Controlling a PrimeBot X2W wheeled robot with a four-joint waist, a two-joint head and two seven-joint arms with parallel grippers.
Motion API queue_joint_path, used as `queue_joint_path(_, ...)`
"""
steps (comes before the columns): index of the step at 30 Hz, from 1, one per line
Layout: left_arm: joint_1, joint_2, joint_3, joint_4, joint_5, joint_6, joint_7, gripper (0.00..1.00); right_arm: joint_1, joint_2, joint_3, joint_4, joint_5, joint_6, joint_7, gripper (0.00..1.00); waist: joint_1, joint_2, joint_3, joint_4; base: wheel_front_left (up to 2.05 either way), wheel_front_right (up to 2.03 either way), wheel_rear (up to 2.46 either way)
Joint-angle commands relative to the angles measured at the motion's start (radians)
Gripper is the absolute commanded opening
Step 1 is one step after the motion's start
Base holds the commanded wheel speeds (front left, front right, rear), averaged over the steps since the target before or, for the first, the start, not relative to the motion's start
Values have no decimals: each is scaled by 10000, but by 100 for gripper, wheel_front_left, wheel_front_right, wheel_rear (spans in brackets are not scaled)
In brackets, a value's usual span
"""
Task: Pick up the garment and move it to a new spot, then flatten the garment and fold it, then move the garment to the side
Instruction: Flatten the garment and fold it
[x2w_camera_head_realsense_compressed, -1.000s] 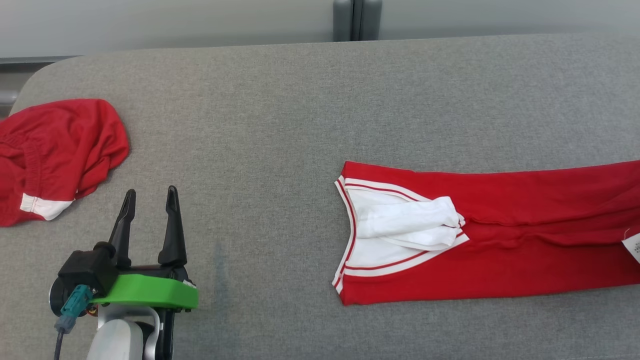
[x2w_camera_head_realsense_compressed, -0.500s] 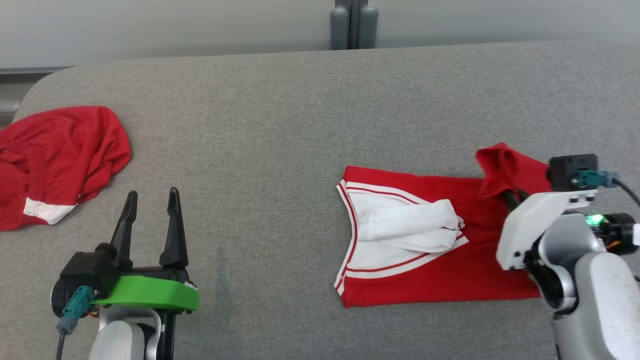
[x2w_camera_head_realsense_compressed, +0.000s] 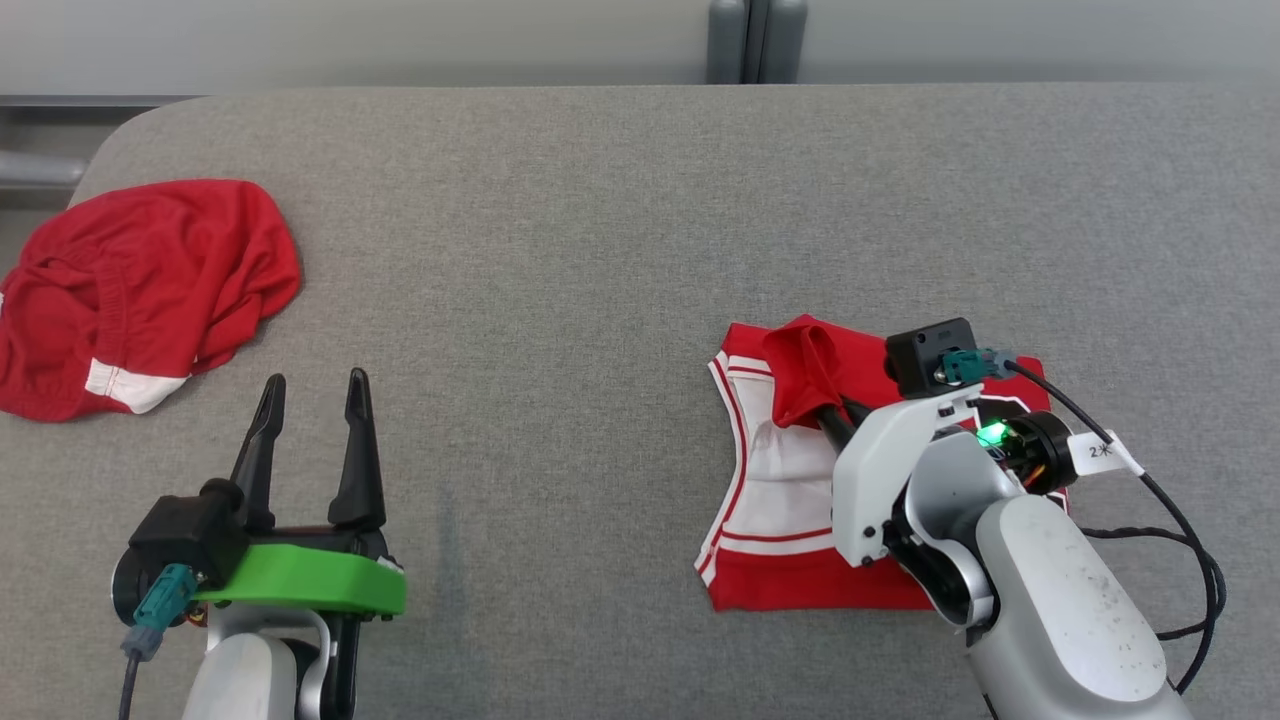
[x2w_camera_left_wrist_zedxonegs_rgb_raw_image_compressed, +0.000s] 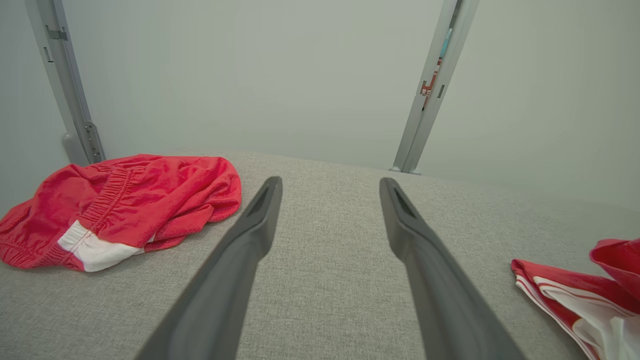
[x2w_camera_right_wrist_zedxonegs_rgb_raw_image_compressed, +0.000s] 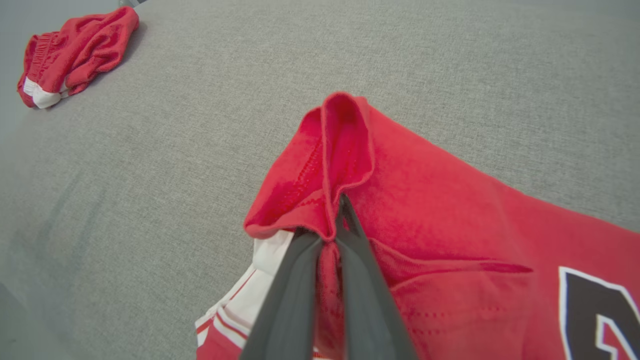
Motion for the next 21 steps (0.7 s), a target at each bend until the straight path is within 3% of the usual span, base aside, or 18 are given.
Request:
queue_joint_path(1,-188,-15,1,11,-29,-36,2,100,-174,1,110,193,-2,-8,-83,0,0,0,46,69,0,0,0)
queue_joint_path(3,-185,-27,10,16,-29,-36,2,100,-293,5,234,469,141,-8,-178,0,0,0,70,110,0,0,0)
queue_joint_path(4,-183,-30,9,24,-32,-36,2,100,-309,4,315,597,205,-8,-148,16,0,0,75,124,0,0,0)
queue_joint_path(5,-184,-33,12,33,-34,-36,2,100,-331,7,412,691,325,-8,-122,100,0,0,78,136,0,0,0)
queue_joint_path(10,-145,-50,72,50,-32,-36,2,100,-457,9,638,628,895,-8,-488,100,0,0,36,98,0,0,0)
queue_joint_path(15,-108,-62,94,39,22,-36,2,100,-639,1,552,-355,1694,-8,-1438,100,0,0,-49,-25,0,0,0)
queue_joint_path(21,21,-71,115,6,49,-35,2,100,151,-188,-1176,-1318,246,-10,-2149,100,0,0,-163,-123,0,0,0)
